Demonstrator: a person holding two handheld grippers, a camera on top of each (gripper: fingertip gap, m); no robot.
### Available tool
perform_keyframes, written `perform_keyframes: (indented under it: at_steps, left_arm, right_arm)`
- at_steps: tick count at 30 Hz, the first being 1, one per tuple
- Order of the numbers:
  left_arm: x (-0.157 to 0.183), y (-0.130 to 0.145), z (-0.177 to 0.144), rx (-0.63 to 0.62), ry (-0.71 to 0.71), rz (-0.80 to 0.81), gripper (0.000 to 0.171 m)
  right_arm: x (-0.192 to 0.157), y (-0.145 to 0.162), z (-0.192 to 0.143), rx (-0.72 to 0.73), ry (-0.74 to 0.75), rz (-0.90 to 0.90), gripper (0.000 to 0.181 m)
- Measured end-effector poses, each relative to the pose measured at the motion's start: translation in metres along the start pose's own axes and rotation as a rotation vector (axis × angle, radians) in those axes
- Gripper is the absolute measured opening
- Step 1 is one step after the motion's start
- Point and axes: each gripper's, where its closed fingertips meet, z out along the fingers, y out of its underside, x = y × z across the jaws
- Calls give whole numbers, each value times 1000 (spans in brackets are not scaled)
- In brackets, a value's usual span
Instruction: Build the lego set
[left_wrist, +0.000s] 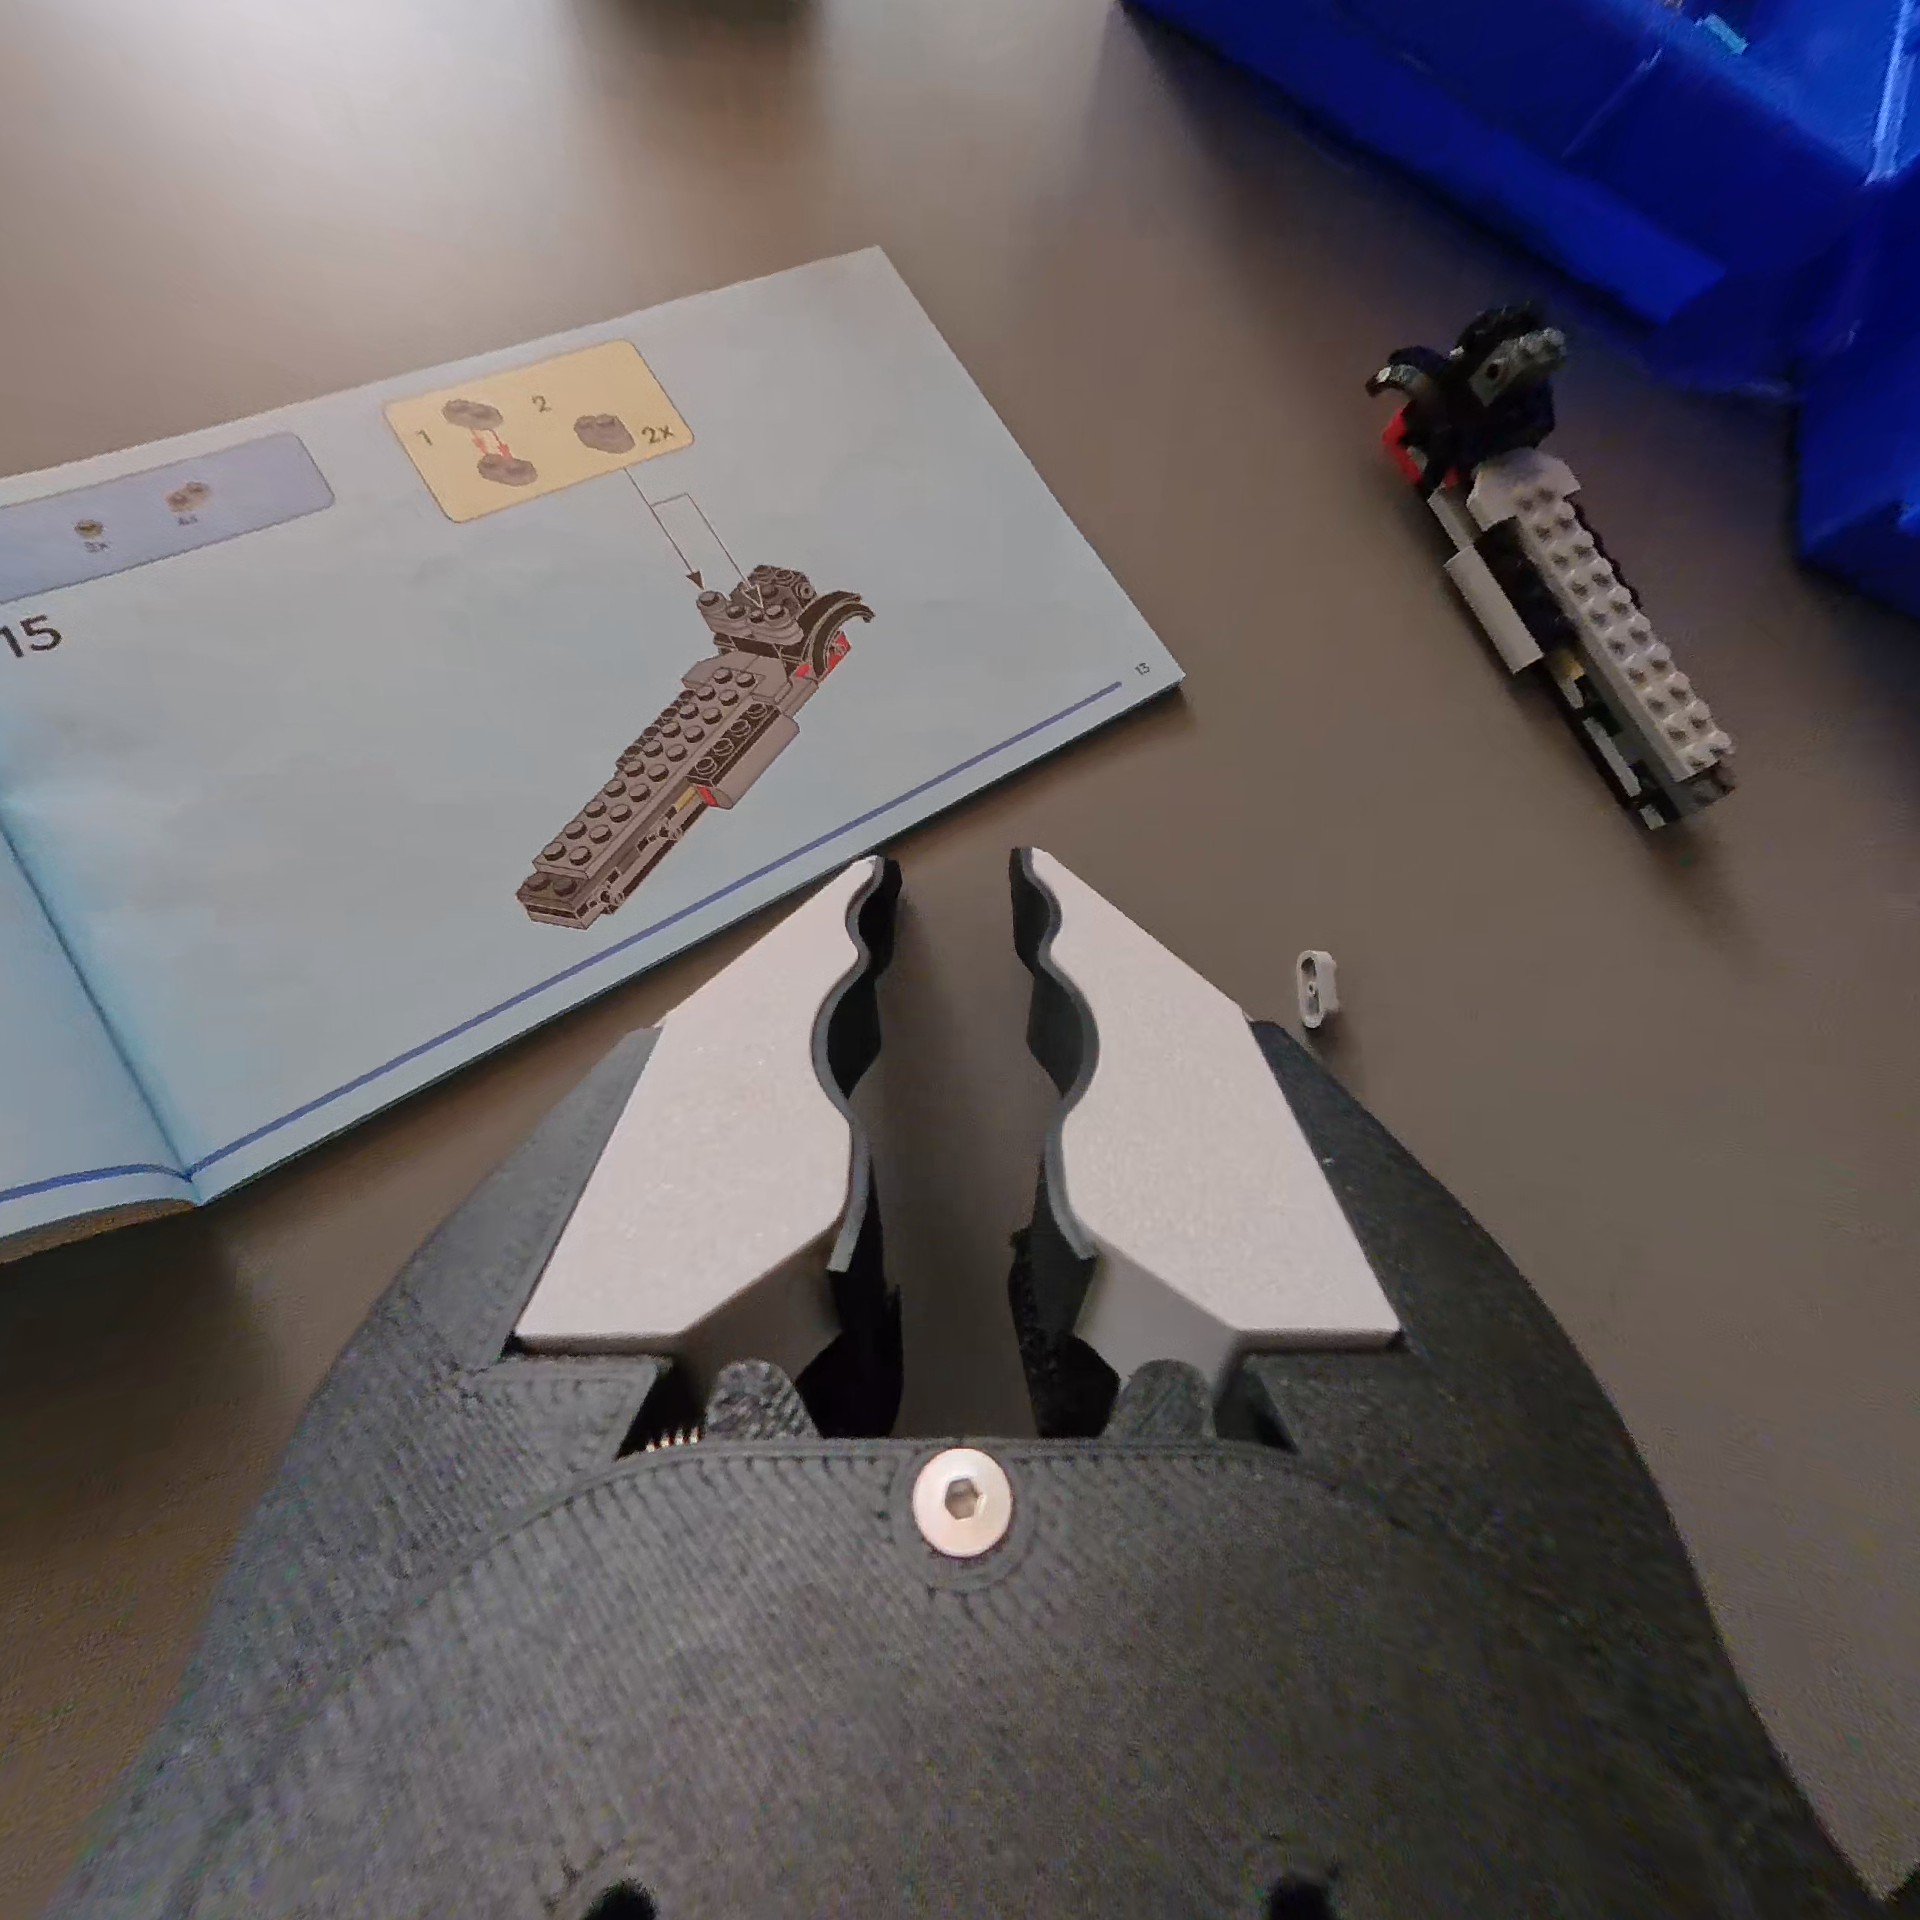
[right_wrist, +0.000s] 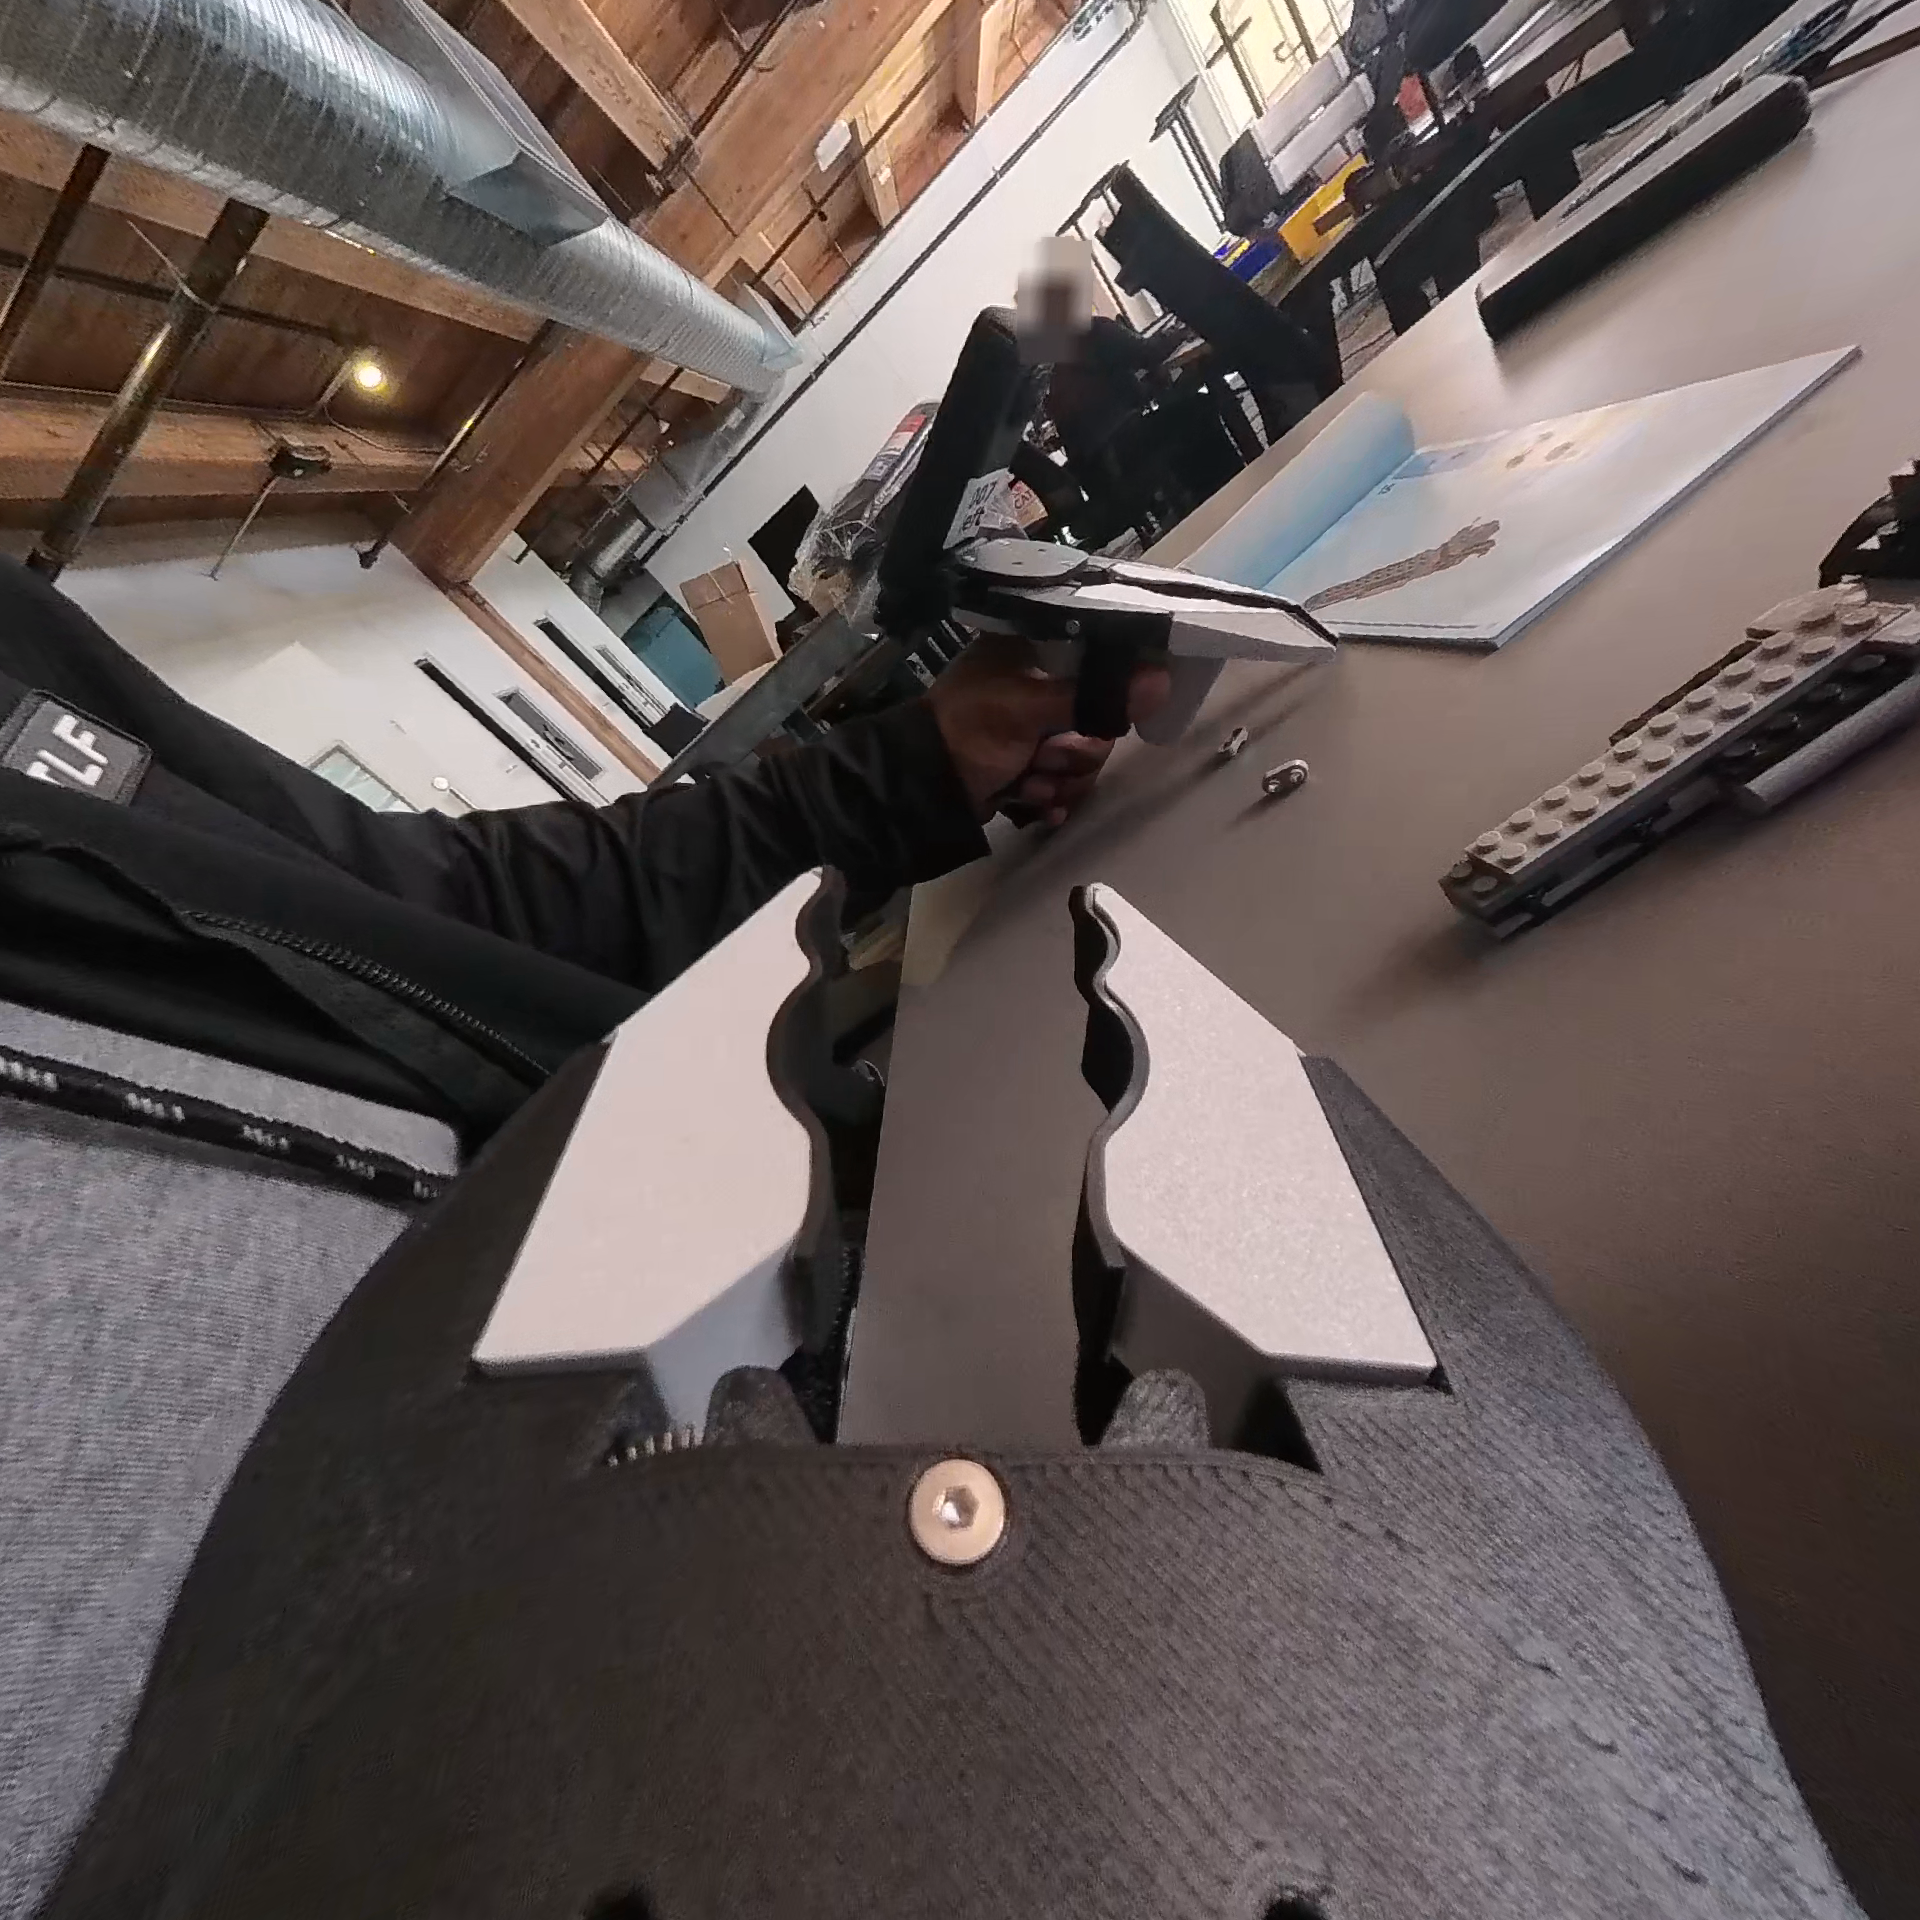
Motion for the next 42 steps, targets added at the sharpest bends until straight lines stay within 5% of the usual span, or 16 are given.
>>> perform_keyframes:
  at_steps: [8,42]
  left_arm:
    - [-2,-8,-9,86,1,-19,24]
    - [-1,-4,-4,41,-13,0,25]
  right_arm:
    - [-1,0,0,-1,-2,-3,46]
    - [-1,-1,-1,4,-6,1,46]
